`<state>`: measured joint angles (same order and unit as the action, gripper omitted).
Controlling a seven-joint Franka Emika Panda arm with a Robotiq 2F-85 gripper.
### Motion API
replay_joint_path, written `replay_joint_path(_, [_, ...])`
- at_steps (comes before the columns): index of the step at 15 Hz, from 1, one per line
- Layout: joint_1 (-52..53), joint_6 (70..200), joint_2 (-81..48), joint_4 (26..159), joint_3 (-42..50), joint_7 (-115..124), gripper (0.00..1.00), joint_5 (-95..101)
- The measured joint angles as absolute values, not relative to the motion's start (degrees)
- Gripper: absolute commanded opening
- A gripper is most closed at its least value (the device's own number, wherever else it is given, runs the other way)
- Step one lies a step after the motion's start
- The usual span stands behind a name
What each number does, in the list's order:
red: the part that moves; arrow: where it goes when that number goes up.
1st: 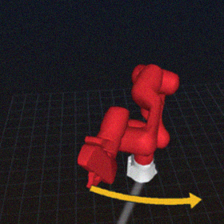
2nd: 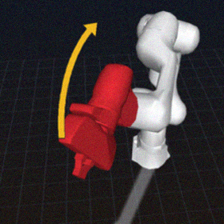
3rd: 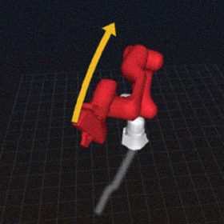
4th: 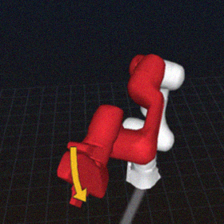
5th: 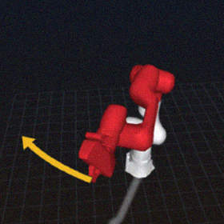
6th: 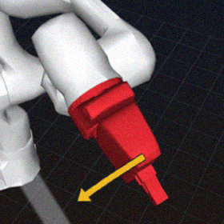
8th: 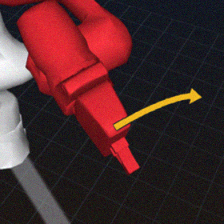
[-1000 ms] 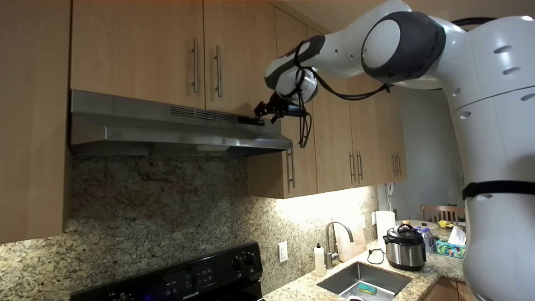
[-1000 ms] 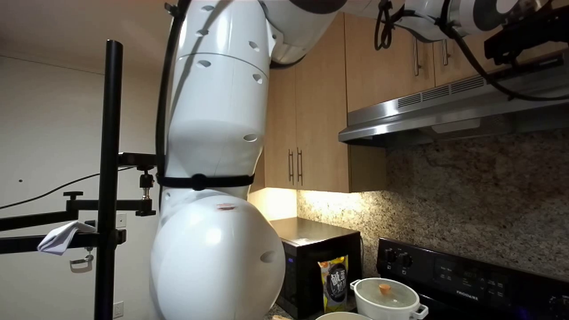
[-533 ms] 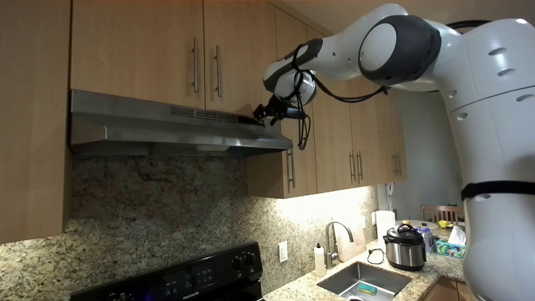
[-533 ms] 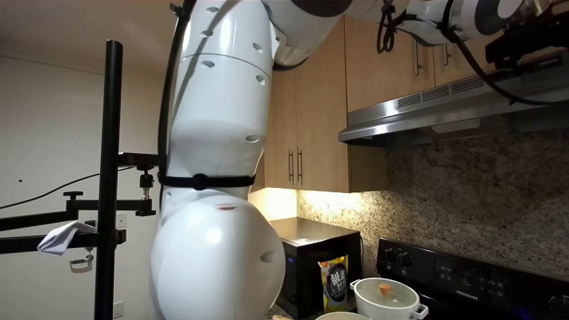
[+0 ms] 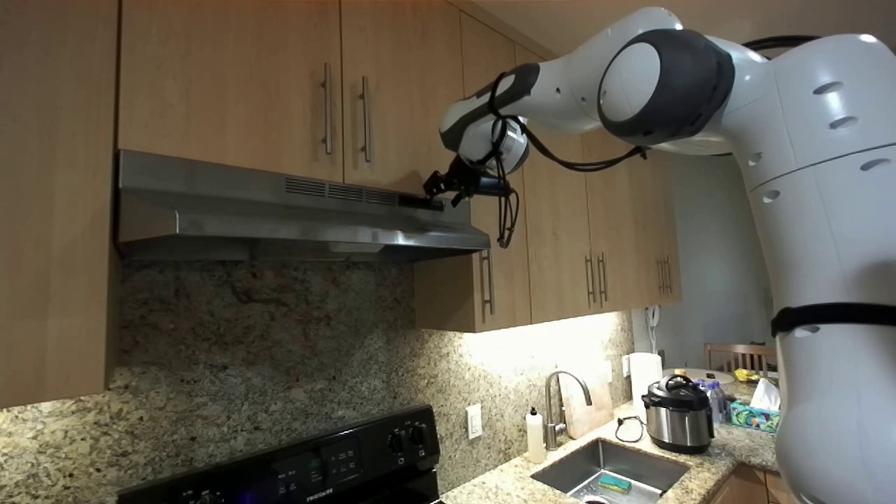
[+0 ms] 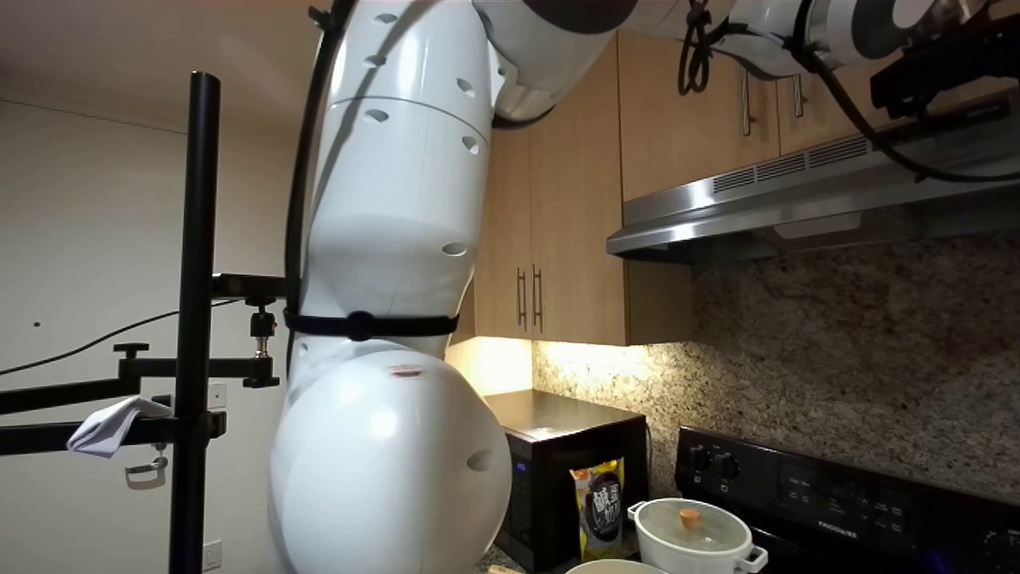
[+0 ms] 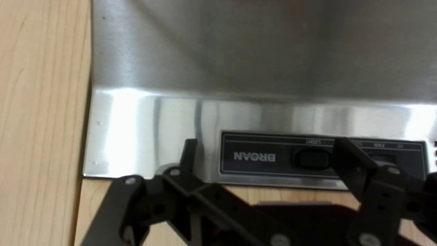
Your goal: Turn on the light on top of the stove
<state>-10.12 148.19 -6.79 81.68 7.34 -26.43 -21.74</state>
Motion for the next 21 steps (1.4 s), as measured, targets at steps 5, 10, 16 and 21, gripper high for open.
replay_joint_path(5, [-10.13, 148.18, -7.83, 80.05, 7.44, -26.43, 1.00, -21.68])
replay_joint_path(10, [-10.15, 148.16, -9.08, 78.22, 7.65, -26.43, 1.00, -21.64])
replay_joint_path(16, [-10.15, 148.01, -9.27, 77.92, 7.68, -26.43, 1.00, -21.63])
replay_joint_path(21, [-10.15, 147.89, -9.28, 77.92, 7.68, -26.43, 1.00, -21.63])
